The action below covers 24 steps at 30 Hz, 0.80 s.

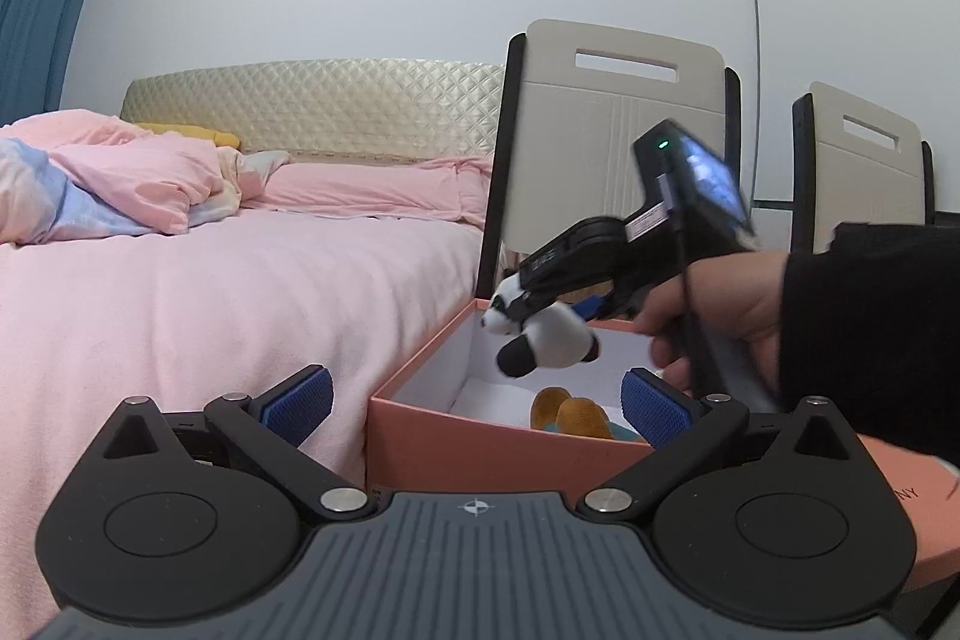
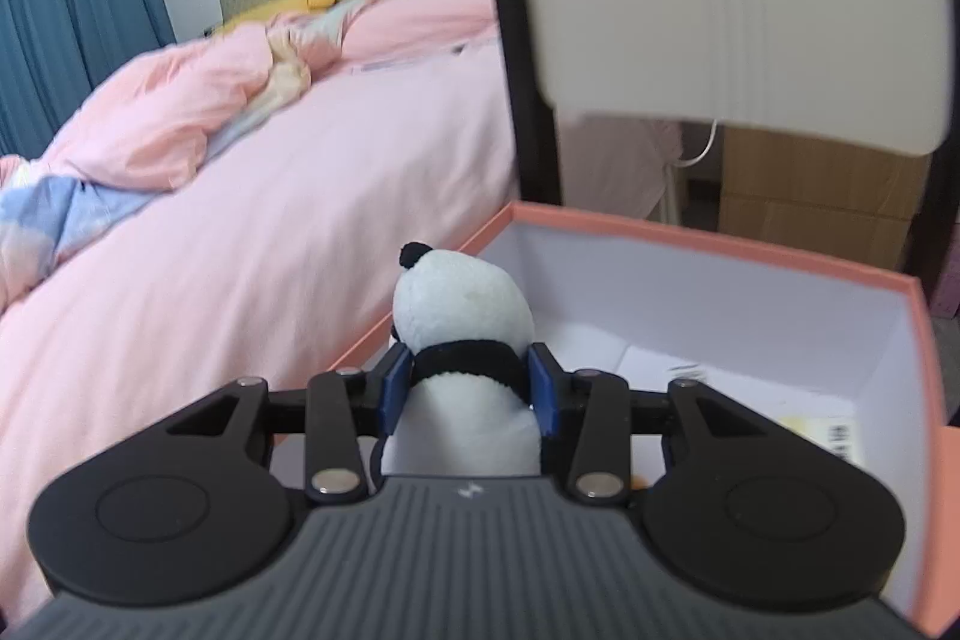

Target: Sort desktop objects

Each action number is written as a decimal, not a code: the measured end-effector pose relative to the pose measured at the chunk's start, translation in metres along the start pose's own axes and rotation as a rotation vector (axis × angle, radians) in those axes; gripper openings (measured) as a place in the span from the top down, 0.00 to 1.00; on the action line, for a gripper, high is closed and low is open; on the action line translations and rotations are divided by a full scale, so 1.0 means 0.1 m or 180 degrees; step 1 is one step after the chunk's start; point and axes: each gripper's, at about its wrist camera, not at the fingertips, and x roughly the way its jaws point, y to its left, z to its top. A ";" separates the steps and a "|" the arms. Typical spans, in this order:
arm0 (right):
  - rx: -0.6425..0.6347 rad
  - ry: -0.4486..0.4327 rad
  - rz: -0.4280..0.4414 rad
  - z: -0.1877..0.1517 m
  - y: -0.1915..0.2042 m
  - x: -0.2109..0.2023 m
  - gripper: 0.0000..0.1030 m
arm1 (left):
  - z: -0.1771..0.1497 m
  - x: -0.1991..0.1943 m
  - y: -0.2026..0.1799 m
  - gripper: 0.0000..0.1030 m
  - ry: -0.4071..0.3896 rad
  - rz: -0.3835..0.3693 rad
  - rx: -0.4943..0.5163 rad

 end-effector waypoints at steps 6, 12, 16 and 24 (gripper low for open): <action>0.0042 0.0110 -0.0064 -0.07 0.01 0.10 0.53 | 0.00 -0.02 -0.01 0.00 0.0006 -0.0025 0.0018; 0.0046 -0.0082 -0.0136 0.01 -0.01 -0.21 0.37 | -0.03 -0.04 -0.08 0.00 0.0018 -0.0077 0.0087; 0.0021 -0.0190 -0.0224 0.06 -0.03 -0.50 0.31 | -0.05 -0.07 -0.14 0.00 0.0002 -0.0111 0.0147; -0.0008 -0.0517 -0.0471 0.02 -0.14 -1.22 0.07 | -0.10 -0.12 -0.23 0.00 -0.0014 -0.0185 0.0232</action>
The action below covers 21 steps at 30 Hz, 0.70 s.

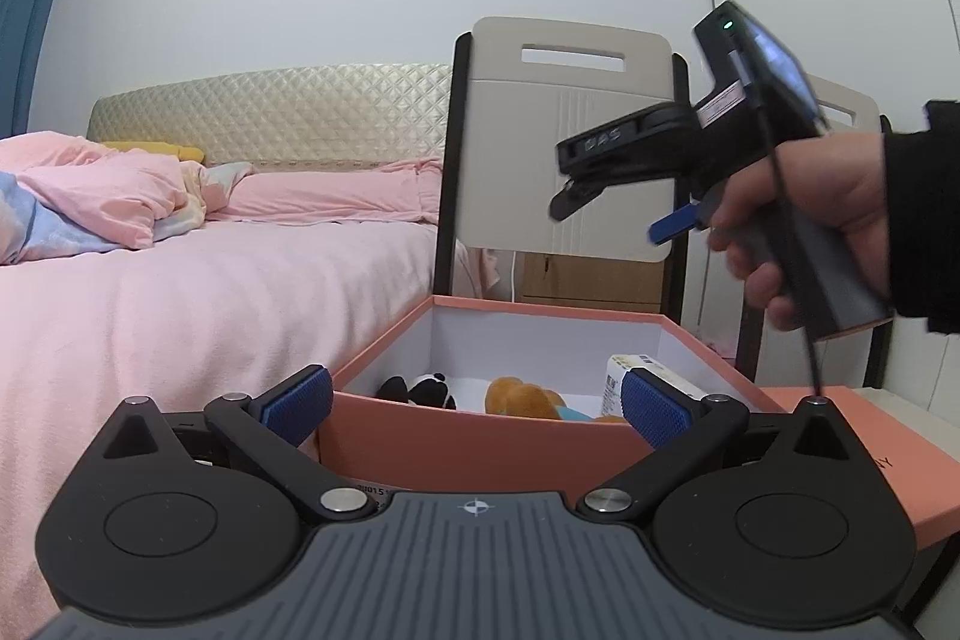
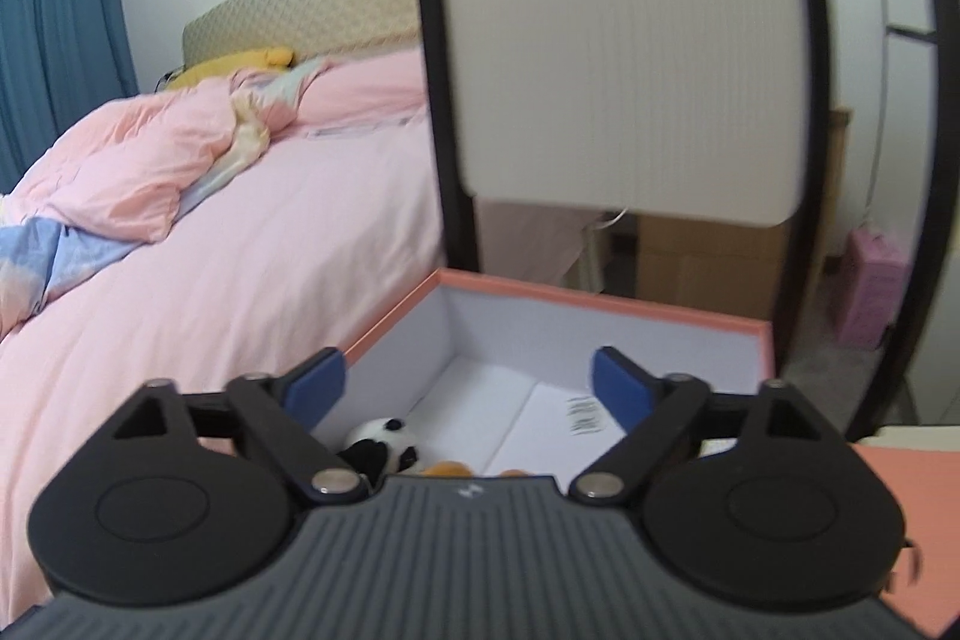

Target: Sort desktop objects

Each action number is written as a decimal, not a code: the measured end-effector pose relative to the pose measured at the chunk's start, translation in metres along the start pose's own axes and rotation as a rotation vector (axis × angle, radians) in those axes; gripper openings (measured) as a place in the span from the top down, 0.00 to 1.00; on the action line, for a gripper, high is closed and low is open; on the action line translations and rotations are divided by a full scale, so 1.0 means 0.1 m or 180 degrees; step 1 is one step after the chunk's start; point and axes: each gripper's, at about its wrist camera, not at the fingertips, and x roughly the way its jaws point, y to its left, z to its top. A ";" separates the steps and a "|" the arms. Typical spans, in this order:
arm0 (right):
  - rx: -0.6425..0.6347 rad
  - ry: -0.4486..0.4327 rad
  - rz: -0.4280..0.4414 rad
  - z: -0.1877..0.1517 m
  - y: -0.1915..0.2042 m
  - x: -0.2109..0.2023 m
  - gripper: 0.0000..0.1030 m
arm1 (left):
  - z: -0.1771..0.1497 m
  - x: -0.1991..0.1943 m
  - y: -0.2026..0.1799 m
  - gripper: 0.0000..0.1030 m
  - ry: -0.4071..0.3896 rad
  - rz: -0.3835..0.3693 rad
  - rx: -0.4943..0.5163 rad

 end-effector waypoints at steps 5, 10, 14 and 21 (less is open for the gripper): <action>0.0043 -0.0127 -0.0261 -0.09 -0.32 -0.34 0.03 | -0.03 -0.02 -0.05 0.00 -0.0009 -0.0035 0.0041; 0.0115 -0.0194 -0.0587 -0.25 -0.73 -0.55 0.00 | -0.04 -0.02 -0.06 0.00 -0.0010 -0.0042 0.0054; 0.0140 -0.0178 -0.0803 -0.40 -1.07 -0.60 0.00 | -0.04 -0.01 -0.07 0.00 0.0000 -0.0043 0.0067; 0.0155 0.0097 -0.1170 -0.78 -1.63 -0.32 0.00 | -0.05 0.00 -0.09 0.00 0.0014 -0.0033 0.0103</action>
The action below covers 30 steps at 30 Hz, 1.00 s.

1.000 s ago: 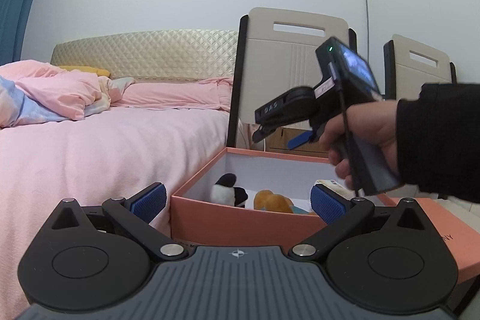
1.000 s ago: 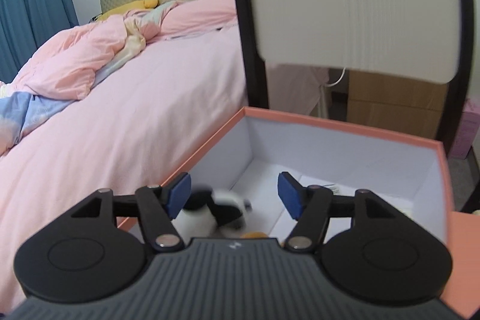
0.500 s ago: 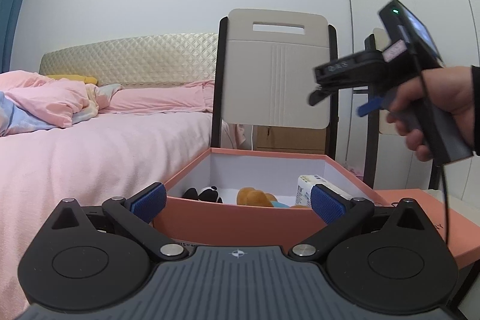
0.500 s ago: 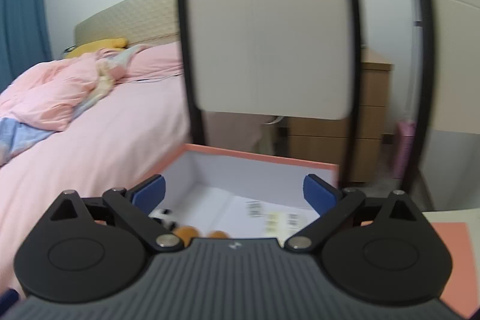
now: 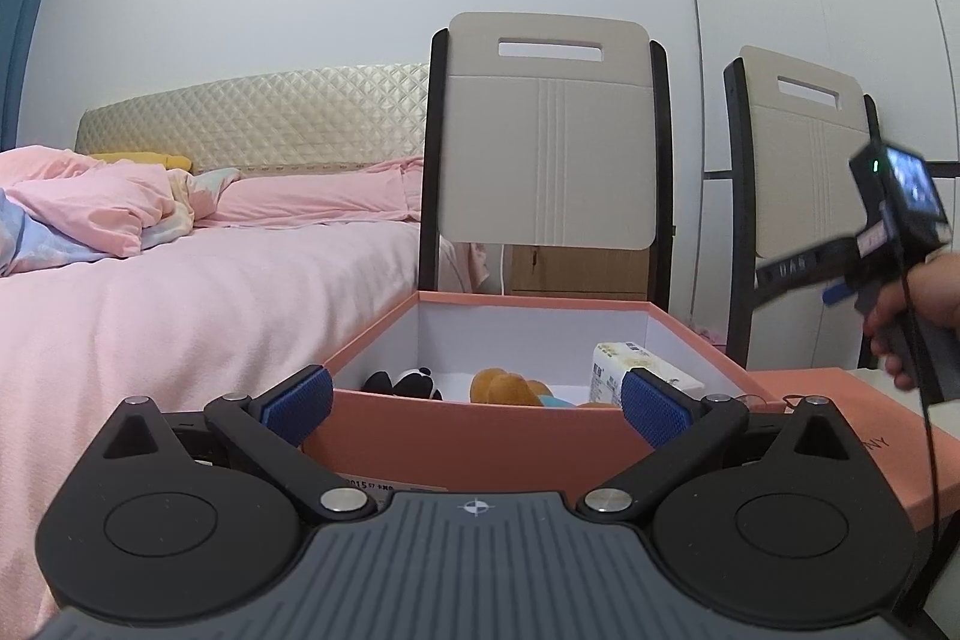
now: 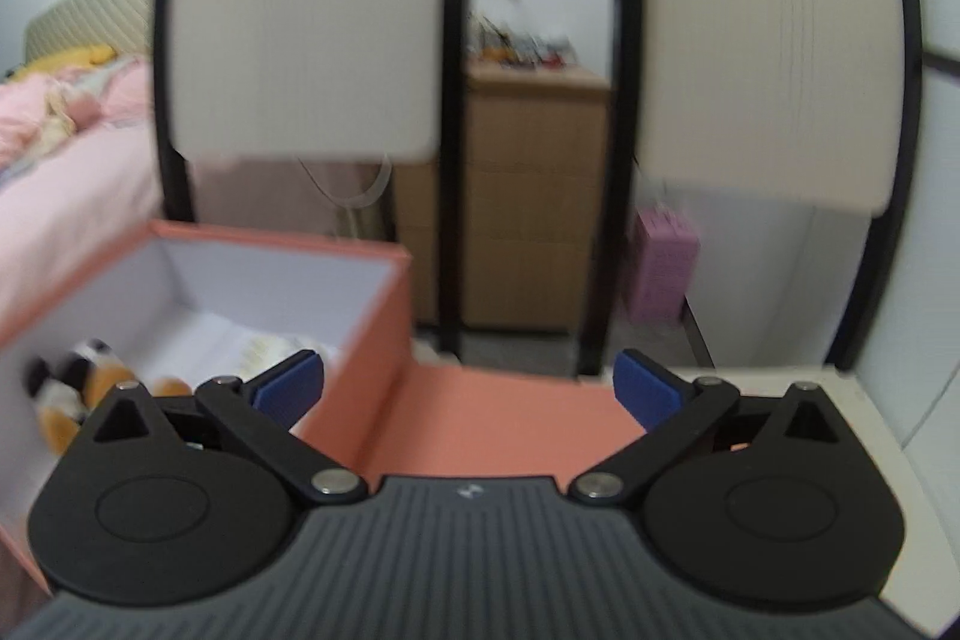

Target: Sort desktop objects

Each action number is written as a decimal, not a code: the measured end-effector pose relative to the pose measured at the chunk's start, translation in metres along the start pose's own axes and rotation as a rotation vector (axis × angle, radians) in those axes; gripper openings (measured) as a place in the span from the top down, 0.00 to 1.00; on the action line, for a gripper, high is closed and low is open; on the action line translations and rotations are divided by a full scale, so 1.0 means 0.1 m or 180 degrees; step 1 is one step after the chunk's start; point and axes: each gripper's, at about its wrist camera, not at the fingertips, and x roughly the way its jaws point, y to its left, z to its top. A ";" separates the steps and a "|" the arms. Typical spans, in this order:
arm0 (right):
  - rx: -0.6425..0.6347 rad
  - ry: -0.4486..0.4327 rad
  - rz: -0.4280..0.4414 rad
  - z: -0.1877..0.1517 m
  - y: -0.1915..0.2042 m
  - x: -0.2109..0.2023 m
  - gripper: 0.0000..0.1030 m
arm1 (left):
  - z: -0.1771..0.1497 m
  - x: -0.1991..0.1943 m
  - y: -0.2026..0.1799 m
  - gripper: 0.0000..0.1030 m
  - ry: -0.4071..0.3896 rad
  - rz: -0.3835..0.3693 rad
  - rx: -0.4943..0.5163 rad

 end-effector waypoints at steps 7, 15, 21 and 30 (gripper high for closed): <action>0.0141 0.0404 -0.0341 -0.36 -0.33 0.61 0.00 | 0.01 0.00 0.01 0.00 0.0012 -0.0029 -0.0012; 0.0200 0.0520 -0.0345 -0.50 -0.43 0.92 0.00 | 0.01 0.01 0.05 0.00 0.0035 -0.0070 -0.0075; 0.0224 0.0514 -0.0275 -0.53 -0.43 1.03 0.00 | 0.01 0.02 0.05 0.00 0.0055 -0.0082 -0.0081; 0.0218 0.0512 -0.0253 -0.50 -0.45 1.07 0.00 | 0.00 0.02 0.04 0.00 0.0063 -0.0088 -0.0089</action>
